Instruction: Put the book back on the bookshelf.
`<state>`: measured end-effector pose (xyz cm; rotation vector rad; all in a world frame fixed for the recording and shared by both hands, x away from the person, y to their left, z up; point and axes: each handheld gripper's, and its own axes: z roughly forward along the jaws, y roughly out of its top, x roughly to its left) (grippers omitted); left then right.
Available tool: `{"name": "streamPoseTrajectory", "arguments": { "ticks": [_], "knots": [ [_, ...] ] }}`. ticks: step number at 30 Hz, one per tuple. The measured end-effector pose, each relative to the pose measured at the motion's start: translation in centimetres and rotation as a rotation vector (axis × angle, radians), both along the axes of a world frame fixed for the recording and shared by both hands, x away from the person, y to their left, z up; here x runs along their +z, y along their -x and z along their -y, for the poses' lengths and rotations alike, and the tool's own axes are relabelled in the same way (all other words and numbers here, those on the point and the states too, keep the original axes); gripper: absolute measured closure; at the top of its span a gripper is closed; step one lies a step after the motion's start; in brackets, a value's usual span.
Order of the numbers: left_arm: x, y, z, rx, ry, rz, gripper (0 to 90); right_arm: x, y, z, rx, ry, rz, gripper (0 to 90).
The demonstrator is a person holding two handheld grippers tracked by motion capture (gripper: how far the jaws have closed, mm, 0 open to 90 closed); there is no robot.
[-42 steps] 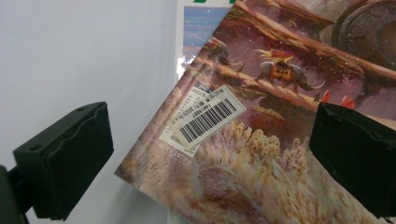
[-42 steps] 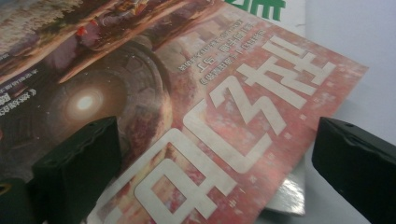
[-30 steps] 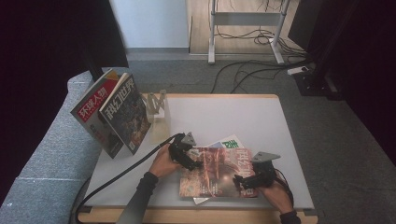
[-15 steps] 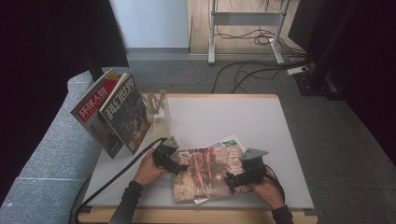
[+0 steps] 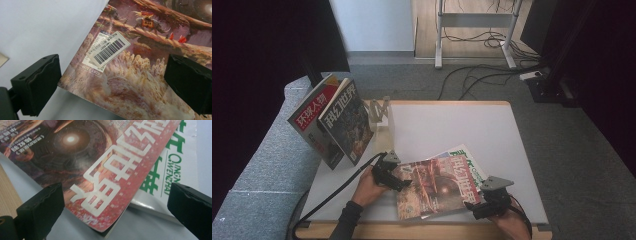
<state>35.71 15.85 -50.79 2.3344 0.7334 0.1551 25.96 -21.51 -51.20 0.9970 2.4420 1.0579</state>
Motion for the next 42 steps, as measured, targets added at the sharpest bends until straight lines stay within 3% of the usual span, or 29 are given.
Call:
{"name": "streamPoseTrajectory", "arguments": {
  "ticks": [8, 17, 20, 23, 26, 29, 33, 35, 42],
  "knots": [
    [0.1, 0.5, -0.3, 0.014, -0.011, -0.002, 2.1, -0.4, 0.0, -0.5, 0.008, 0.04, 0.025, 0.7],
    [0.5, 1.1, -0.9, 0.02, -0.035, -0.002, 5.0, -0.3, -0.7, -0.8, -0.026, 0.058, 0.047, 0.0],
    [0.7, 1.4, -0.9, -0.007, -0.055, 0.022, 6.5, -0.3, -1.4, -0.7, -0.05, 0.051, 0.04, 0.0],
    [0.8, 1.5, -0.9, -0.014, -0.063, 0.012, 5.7, -0.2, -1.7, -0.7, -0.059, 0.057, 0.044, 0.0],
    [1.1, 2.2, -1.0, -0.029, -0.099, 0.05, 3.5, -0.1, -2.4, -0.7, -0.075, 0.059, 0.044, 0.8],
    [1.4, 2.7, -1.3, -0.056, -0.112, 0.053, 3.5, 0.0, -3.3, -0.7, -0.091, 0.062, 0.036, 0.9],
    [1.9, 3.0, -2.8, -0.039, -0.025, 0.04, 10.6, 0.0, -4.5, -0.8, -0.115, 0.069, 0.031, 0.8],
    [2.0, 3.1, -3.7, -0.031, 0.0, 0.041, 12.7, 0.0, -5.2, -0.8, -0.124, 0.071, 0.028, 0.9],
    [1.8, 3.2, -5.3, -0.021, -0.06, 0.04, 24.7, 0.2, -7.3, -0.9, -0.164, 0.086, 0.016, 1.3]
  ]
}}
